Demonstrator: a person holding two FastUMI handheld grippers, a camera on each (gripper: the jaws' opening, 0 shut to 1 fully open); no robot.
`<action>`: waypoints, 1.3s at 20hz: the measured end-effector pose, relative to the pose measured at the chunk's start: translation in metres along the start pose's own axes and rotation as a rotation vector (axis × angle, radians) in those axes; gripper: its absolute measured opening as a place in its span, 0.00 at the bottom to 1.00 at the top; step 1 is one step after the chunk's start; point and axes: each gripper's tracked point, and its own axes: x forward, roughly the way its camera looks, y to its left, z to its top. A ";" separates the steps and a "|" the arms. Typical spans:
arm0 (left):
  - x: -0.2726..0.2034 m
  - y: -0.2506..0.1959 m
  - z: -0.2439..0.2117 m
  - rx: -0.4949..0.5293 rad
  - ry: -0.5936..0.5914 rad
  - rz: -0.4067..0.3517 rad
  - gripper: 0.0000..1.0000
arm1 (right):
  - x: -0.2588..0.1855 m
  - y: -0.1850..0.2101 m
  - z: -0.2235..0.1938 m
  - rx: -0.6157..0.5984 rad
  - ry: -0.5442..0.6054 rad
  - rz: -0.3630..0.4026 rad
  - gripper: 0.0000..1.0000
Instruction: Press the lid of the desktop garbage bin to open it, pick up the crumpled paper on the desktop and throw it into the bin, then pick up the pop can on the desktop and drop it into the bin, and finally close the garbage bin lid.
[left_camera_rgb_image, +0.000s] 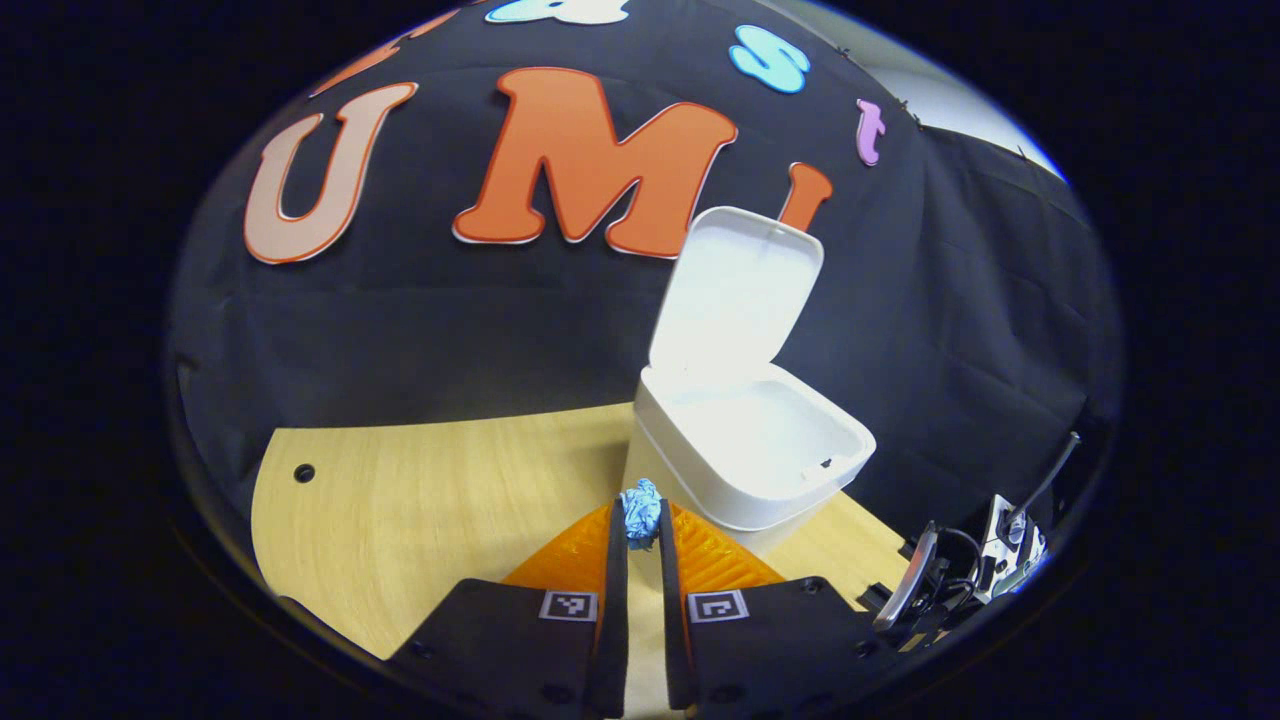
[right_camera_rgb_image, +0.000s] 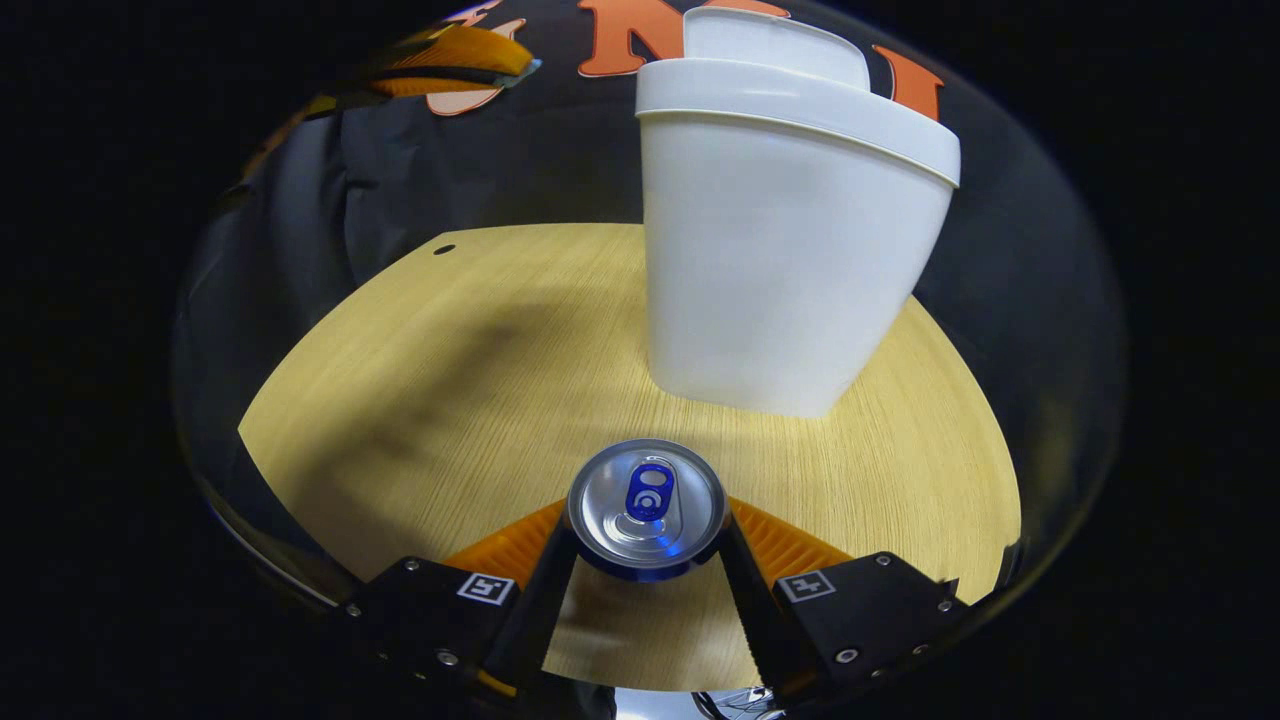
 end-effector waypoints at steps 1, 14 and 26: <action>0.004 -0.009 0.003 0.012 -0.009 -0.024 0.19 | 0.000 -0.002 -0.001 0.004 0.000 -0.002 0.80; 0.055 -0.068 0.013 0.093 -0.015 -0.154 0.19 | -0.015 -0.036 0.005 0.060 -0.023 -0.035 0.80; 0.049 -0.071 0.013 0.186 -0.039 -0.163 0.75 | -0.036 -0.060 0.050 0.056 -0.091 -0.087 0.80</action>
